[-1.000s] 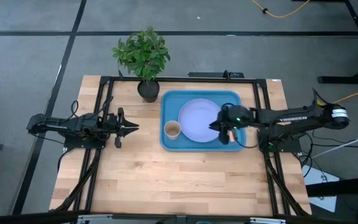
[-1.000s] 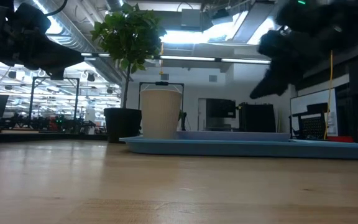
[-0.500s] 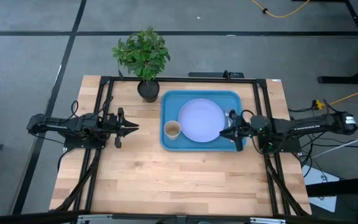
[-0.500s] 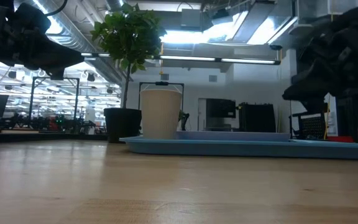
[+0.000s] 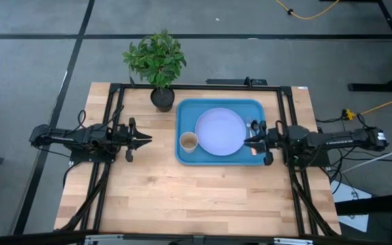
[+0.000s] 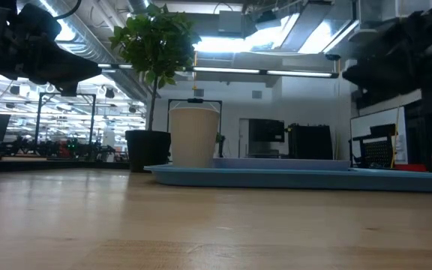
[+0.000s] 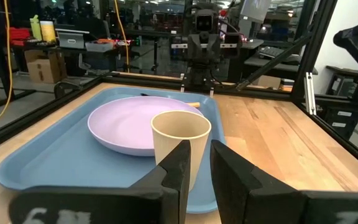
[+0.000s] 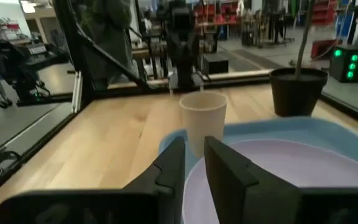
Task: Pick and place plate/cup/fork/spoon on tray
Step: Return to Home Position
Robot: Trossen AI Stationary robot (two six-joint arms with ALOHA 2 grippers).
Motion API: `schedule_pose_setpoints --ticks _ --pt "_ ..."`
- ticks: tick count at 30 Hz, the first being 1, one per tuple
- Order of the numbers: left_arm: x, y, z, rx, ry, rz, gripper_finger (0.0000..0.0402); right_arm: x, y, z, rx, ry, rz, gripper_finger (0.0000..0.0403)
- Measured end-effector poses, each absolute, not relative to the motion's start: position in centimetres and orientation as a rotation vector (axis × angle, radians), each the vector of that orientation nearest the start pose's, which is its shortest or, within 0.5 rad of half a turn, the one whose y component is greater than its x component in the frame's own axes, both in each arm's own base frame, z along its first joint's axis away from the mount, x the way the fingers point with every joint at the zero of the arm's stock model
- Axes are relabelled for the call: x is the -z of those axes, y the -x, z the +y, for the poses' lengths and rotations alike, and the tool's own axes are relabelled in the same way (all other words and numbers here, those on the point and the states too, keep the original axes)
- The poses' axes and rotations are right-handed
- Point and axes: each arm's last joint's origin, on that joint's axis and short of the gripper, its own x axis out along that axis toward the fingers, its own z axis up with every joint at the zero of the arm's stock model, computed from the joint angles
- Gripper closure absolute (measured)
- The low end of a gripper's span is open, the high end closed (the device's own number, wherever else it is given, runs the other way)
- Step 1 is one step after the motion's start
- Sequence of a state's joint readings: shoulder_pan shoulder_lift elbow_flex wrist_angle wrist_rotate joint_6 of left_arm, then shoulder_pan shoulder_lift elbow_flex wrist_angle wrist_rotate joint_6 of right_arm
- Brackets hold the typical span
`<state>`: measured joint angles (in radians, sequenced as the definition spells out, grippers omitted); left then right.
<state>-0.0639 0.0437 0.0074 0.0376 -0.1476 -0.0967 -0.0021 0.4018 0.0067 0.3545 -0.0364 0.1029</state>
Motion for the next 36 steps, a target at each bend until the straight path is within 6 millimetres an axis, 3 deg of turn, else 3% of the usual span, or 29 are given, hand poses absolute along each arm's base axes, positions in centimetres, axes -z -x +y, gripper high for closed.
schedule_pose_setpoints --ticks 13,21,29,36 --pt "-16.6 -10.0 -0.2 -0.084 0.097 -0.005 0.0347 -17.5 -11.1 0.1 -0.037 -0.096 -0.067 0.0336" --pt "-16.6 -10.0 -0.2 -0.083 0.097 -0.005 0.0347 -16.0 -10.3 0.1 -0.03 -0.1 0.076 0.0336" --pt "-16.6 -10.0 -0.2 -0.084 0.097 -0.005 0.0347 -16.1 -10.3 0.0 -0.007 -0.098 0.067 0.0336" --pt "-16.6 -10.0 -0.2 -0.084 0.097 -0.005 0.0347 -17.5 -9.7 0.0 -0.014 -0.098 -0.103 0.0336"
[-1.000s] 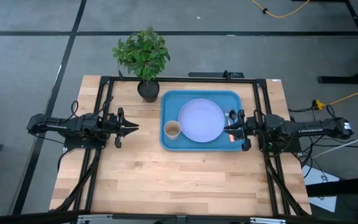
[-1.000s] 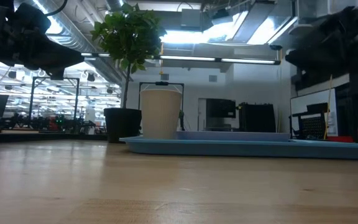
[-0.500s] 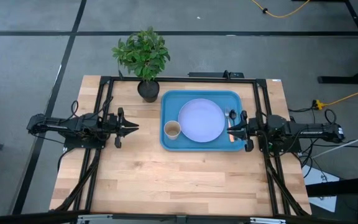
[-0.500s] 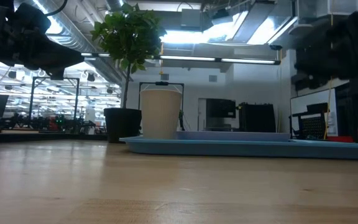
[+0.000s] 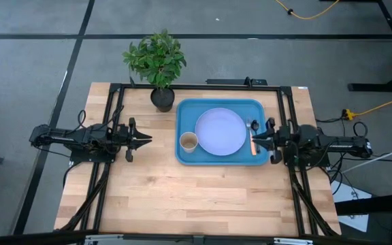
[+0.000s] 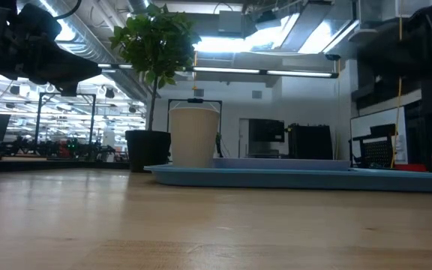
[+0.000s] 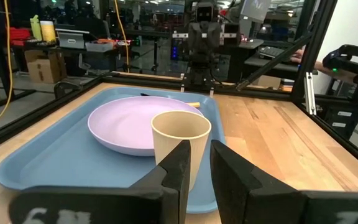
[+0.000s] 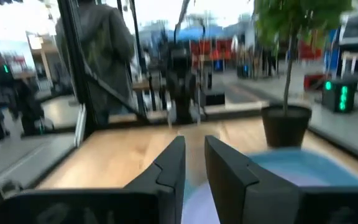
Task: Pick and place plate/cup/fork/spoon on tray
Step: Return to Home Position
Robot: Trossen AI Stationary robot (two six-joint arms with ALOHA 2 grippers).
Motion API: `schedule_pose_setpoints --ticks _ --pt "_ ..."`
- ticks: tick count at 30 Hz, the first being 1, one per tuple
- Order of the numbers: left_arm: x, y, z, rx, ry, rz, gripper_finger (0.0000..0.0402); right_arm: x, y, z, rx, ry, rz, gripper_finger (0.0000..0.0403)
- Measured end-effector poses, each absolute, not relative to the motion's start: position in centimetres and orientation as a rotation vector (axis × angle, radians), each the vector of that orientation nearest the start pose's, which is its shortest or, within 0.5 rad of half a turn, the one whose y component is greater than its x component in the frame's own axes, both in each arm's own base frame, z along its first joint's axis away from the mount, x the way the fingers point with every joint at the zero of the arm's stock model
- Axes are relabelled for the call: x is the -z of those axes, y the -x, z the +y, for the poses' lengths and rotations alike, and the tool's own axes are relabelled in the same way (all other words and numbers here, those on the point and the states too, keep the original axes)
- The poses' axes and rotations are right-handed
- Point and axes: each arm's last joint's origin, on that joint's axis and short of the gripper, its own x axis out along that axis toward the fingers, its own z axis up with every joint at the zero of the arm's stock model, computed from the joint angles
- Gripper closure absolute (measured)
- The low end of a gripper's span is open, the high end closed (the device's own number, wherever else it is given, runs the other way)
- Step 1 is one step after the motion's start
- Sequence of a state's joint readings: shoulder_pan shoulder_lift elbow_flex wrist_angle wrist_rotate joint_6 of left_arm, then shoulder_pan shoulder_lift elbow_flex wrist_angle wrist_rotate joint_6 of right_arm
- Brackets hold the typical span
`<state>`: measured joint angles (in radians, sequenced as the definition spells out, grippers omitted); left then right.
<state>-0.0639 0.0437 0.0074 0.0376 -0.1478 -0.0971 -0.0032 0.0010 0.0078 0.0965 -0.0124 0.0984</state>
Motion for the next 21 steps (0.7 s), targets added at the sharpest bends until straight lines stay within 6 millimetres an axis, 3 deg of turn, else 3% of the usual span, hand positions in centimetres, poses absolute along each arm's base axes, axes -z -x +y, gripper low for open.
schedule_pose_setpoints --ticks 4,11,21 --pt "-16.6 -10.0 -0.2 -0.084 0.097 -0.006 0.0347 -18.2 -9.6 0.0 -0.013 -0.096 -0.174 0.0336" --pt "-16.6 -10.0 -0.2 -0.084 0.097 -0.006 0.0347 -16.8 -9.7 0.0 -0.005 -0.097 -0.025 0.0336" --pt "-16.6 -10.0 -0.2 -0.084 0.097 -0.006 0.0347 -16.7 -9.8 0.0 -0.005 -0.096 -0.016 0.0336"
